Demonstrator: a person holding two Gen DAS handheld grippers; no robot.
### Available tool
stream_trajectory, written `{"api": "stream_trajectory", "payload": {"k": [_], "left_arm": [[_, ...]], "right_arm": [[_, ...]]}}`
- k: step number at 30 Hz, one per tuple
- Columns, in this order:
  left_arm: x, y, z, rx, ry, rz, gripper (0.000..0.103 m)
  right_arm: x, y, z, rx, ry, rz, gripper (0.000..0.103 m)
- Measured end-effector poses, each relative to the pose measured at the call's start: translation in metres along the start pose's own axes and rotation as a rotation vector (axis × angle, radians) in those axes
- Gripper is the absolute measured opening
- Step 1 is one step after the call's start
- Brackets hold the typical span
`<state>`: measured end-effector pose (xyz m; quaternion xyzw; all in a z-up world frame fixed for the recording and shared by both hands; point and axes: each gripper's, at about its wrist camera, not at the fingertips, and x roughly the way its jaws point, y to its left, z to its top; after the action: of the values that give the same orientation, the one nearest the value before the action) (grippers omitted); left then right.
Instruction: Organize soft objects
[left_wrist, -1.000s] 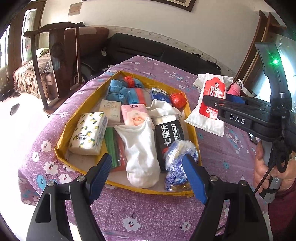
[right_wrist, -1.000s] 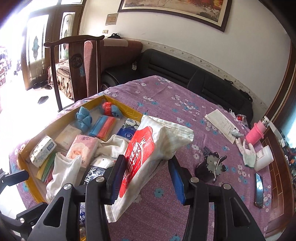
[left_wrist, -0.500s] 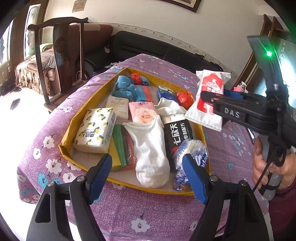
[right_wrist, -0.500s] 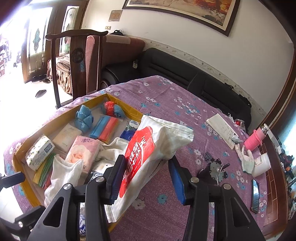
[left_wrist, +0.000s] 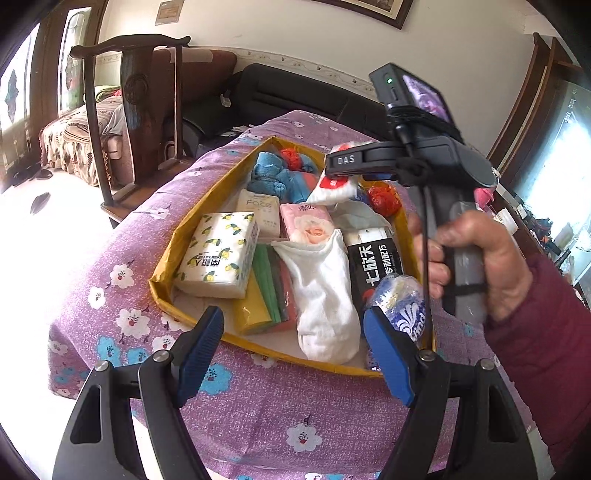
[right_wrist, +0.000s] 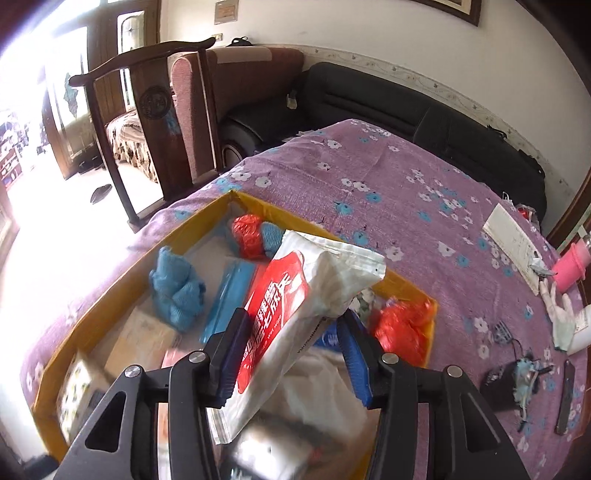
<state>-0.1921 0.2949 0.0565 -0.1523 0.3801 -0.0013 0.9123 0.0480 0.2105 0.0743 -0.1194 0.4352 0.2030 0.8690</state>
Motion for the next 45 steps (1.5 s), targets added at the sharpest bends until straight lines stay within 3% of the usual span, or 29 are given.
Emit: {"api": "stream_trajectory", "payload": {"k": [4, 9, 15, 19, 22, 24, 26, 27, 29, 33, 39, 45], "left_arm": [[-0.003, -0.003, -0.002, 0.009, -0.005, 0.0, 0.078], [-0.003, -0.014, -0.001, 0.022, -0.011, 0.001, 0.078], [-0.009, -0.039, -0.001, 0.067, -0.038, 0.008, 0.08], [-0.018, -0.054, -0.001, 0.092, -0.087, 0.062, 0.083], [-0.031, -0.066, -0.002, 0.107, -0.185, 0.18, 0.092], [-0.049, -0.077, -0.004, 0.113, -0.309, 0.333, 0.103], [-0.066, -0.089, -0.006, 0.115, -0.424, 0.45, 0.103], [-0.076, -0.096, -0.009, 0.122, -0.489, 0.478, 0.103], [-0.083, -0.102, -0.013, 0.124, -0.536, 0.47, 0.103], [-0.071, -0.112, -0.006, 0.129, -0.446, 0.37, 0.103], [-0.058, -0.127, -0.009, 0.145, -0.395, 0.399, 0.103], [-0.046, -0.129, -0.01, 0.134, -0.32, 0.374, 0.103]], "right_arm": [[-0.002, -0.013, 0.001, 0.065, 0.006, 0.045, 0.061], [-0.041, -0.031, -0.008, 0.073, -0.073, 0.008, 0.069], [-0.089, -0.054, -0.043, 0.072, -0.134, -0.019, 0.074], [-0.111, -0.072, -0.075, 0.115, -0.143, 0.004, 0.075], [-0.126, -0.081, -0.101, 0.141, -0.151, 0.02, 0.075], [-0.136, -0.084, -0.118, 0.139, -0.169, 0.005, 0.075], [-0.146, -0.085, -0.135, 0.134, -0.194, -0.025, 0.075], [-0.151, -0.087, -0.142, 0.133, -0.205, -0.035, 0.076], [-0.159, -0.088, -0.155, 0.126, -0.219, -0.051, 0.077], [-0.172, -0.085, -0.174, 0.1, -0.245, -0.068, 0.077], [-0.183, -0.077, -0.197, 0.047, -0.28, -0.129, 0.083], [-0.174, -0.065, -0.209, 0.01, -0.248, -0.129, 0.084]]}}
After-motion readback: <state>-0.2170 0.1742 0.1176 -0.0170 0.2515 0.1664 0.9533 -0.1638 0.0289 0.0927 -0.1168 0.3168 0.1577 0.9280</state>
